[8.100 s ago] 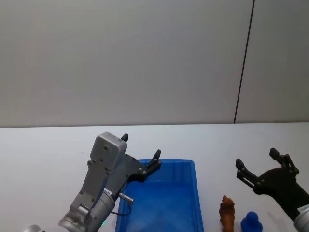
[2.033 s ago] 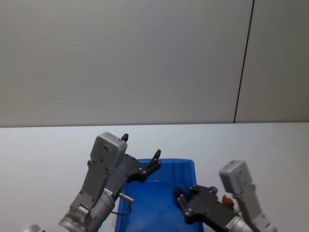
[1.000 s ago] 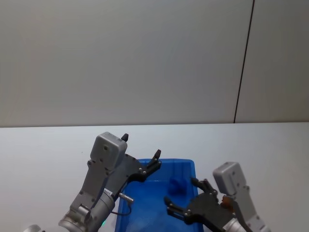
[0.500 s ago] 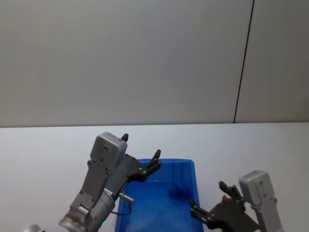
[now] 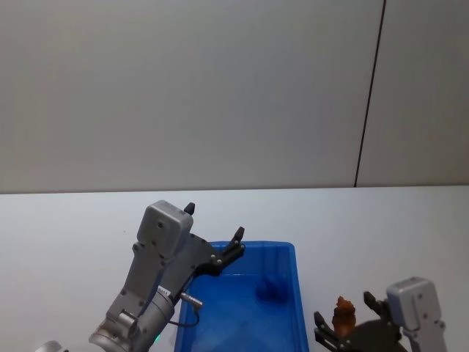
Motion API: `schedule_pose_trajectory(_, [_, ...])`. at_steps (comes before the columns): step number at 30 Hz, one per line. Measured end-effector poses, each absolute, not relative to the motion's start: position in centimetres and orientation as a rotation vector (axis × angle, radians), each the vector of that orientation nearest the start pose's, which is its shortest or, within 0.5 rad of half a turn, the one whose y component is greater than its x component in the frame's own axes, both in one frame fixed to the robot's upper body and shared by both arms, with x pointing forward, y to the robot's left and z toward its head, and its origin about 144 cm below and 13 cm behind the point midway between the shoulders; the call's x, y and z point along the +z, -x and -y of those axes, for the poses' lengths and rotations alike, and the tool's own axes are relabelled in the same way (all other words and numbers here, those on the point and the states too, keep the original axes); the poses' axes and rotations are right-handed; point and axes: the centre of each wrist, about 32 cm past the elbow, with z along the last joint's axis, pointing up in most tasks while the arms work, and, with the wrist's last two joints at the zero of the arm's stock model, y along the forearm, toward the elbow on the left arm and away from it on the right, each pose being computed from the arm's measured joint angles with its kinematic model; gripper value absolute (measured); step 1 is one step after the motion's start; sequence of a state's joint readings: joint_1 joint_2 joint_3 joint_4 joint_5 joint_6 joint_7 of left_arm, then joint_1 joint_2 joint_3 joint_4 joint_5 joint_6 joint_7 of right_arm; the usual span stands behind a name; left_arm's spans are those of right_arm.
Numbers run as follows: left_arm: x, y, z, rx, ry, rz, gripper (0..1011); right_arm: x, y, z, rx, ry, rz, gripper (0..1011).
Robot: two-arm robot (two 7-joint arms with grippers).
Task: Pick up the two dolls from the table and place them into the box.
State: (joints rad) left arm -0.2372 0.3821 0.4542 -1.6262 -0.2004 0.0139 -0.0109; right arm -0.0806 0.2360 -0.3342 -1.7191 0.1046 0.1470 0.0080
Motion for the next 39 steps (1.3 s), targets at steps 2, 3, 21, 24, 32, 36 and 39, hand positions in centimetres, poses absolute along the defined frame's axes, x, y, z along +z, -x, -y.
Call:
schedule_pose_trajectory(2, [120.4,-49.2,-19.8,1.124,-0.061,0.268,1001,114.4,-41.5,18.2,-1.217,0.195,-0.02,1001])
schedule_pose_trajectory(3, [120.4,-49.2,-19.8,1.124,-0.061,0.268,1001,114.3,-41.3,18.3,-1.225,0.199,-0.024,1001])
schedule_pose_trajectory(21, [120.4,-49.2,-19.8,1.124,-0.061,0.268,1001,112.1,-40.9,18.2,-1.244,0.226,-0.071,1001])
schedule_pose_trajectory(24, [120.4,-49.2,-19.8,1.124,-0.061,0.268,1001,111.9,-41.0,18.1,-1.24,0.226,-0.075,998])
schedule_pose_trajectory(32, [120.4,-49.2,-19.8,1.124,-0.061,0.268,1001,111.2,-41.3,17.8,-1.235,0.229,-0.096,831])
schedule_pose_trajectory(36, [120.4,-49.2,-19.8,1.124,-0.061,0.268,1001,111.0,-41.4,17.6,-1.239,0.232,-0.111,718])
schedule_pose_trajectory(39, [120.4,-49.2,-19.8,1.124,-0.061,0.268,1001,110.9,-41.4,17.6,-1.247,0.236,-0.122,620])
